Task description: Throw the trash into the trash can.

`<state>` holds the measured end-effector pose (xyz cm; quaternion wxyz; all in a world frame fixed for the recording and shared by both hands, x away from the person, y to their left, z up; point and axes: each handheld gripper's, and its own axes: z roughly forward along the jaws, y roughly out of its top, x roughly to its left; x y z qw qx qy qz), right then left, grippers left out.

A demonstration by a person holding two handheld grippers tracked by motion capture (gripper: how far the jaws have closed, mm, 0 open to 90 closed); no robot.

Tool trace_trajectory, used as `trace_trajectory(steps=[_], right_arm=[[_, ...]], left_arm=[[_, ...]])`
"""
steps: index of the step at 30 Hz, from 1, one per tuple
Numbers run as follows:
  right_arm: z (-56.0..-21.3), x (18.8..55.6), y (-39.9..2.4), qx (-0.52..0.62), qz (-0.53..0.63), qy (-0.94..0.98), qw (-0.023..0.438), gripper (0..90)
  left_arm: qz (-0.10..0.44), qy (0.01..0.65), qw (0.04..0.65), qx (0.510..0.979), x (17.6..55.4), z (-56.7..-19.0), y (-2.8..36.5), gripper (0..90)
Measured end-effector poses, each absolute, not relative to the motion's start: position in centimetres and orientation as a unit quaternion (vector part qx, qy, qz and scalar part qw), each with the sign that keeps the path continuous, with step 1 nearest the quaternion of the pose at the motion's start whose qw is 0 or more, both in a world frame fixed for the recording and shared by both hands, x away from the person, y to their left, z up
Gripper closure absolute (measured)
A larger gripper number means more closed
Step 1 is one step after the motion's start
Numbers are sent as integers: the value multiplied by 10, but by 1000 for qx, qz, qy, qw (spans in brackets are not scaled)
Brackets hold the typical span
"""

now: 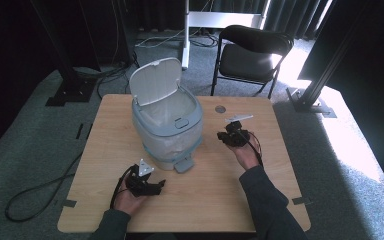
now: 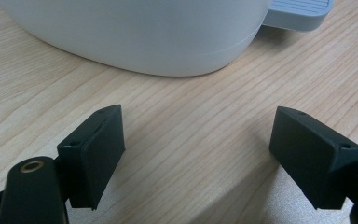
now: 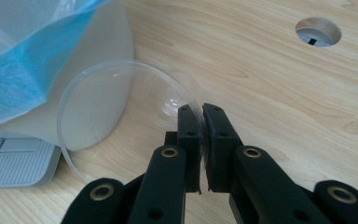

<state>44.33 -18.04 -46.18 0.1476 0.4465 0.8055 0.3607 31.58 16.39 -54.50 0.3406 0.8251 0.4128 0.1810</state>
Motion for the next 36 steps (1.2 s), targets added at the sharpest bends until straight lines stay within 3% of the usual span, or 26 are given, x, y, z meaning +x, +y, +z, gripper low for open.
trace_trajectory(steps=[36], right_arm=[[-418, 441, -191, 444, 396, 781, 188, 861]], left_arm=[[180, 413, 341, 825, 316, -545, 164, 180]])
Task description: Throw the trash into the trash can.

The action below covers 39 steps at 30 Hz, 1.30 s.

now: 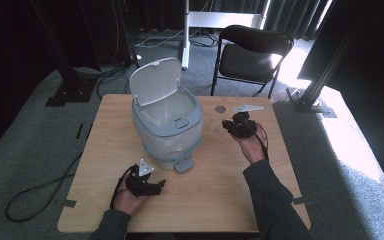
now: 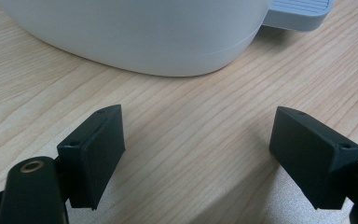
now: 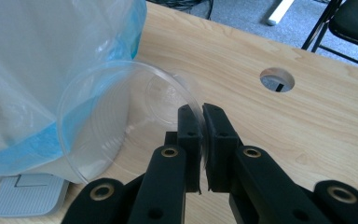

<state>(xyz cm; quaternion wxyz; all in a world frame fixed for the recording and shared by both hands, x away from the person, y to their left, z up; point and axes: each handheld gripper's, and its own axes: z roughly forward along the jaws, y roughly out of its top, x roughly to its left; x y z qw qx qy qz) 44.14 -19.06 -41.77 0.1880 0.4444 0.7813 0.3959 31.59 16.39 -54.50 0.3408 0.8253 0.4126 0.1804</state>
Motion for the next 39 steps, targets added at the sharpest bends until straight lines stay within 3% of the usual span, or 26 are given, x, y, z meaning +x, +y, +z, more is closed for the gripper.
trace_trajectory(steps=[39], right_arm=[[-367, 443, -191, 433, 429, 761, 222, 862]], left_arm=[[181, 413, 341, 825, 316, -545, 164, 180]])
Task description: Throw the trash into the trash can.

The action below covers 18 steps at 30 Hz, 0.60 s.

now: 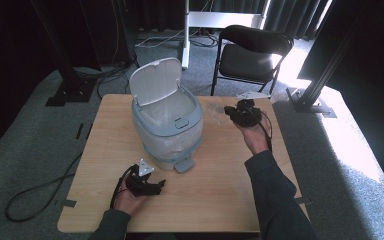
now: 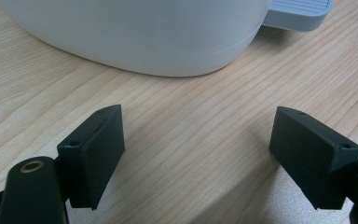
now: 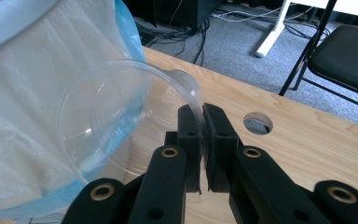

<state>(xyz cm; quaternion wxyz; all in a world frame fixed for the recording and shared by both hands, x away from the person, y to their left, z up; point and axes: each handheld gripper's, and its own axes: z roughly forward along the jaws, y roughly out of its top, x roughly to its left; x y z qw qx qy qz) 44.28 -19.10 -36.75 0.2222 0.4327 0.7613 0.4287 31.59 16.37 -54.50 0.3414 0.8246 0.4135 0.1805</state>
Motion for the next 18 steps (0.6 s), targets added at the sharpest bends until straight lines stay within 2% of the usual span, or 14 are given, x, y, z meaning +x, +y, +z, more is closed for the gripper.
trace_trajectory(steps=[18], right_arm=[[-354, 442, -190, 429, 441, 754, 229, 862]], left_arm=[[180, 413, 341, 825, 316, -545, 164, 180]])
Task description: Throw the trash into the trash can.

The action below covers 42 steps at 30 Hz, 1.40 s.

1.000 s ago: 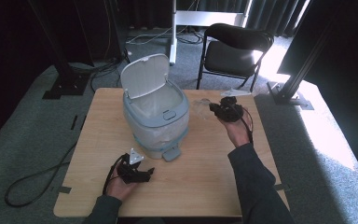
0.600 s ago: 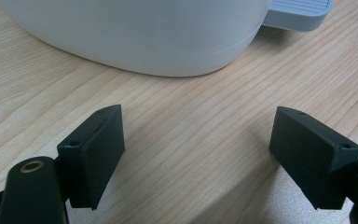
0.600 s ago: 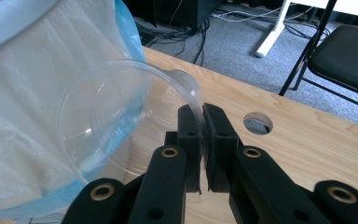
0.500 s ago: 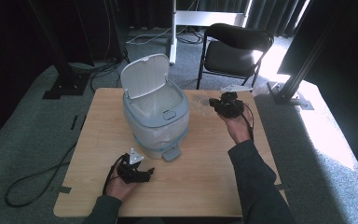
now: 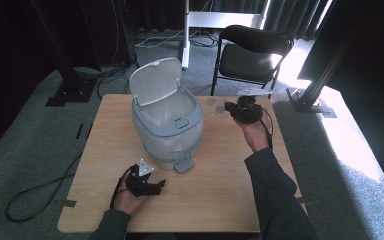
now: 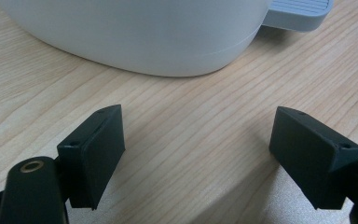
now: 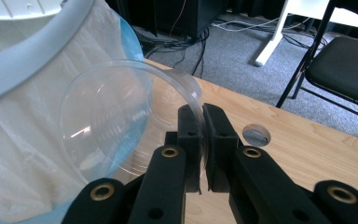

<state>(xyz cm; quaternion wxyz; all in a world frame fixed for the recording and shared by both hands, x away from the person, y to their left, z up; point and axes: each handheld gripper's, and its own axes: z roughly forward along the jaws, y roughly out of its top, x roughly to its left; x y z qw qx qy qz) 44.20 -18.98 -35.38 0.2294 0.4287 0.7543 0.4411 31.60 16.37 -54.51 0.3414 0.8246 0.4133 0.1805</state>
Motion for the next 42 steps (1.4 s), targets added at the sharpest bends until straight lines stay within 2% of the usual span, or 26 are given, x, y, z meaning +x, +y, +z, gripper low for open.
trace_trajectory(steps=[42], right_arm=[[-316, 432, -180, 403, 463, 746, 257, 862]], left_arm=[[180, 413, 342, 824, 316, -545, 164, 180]])
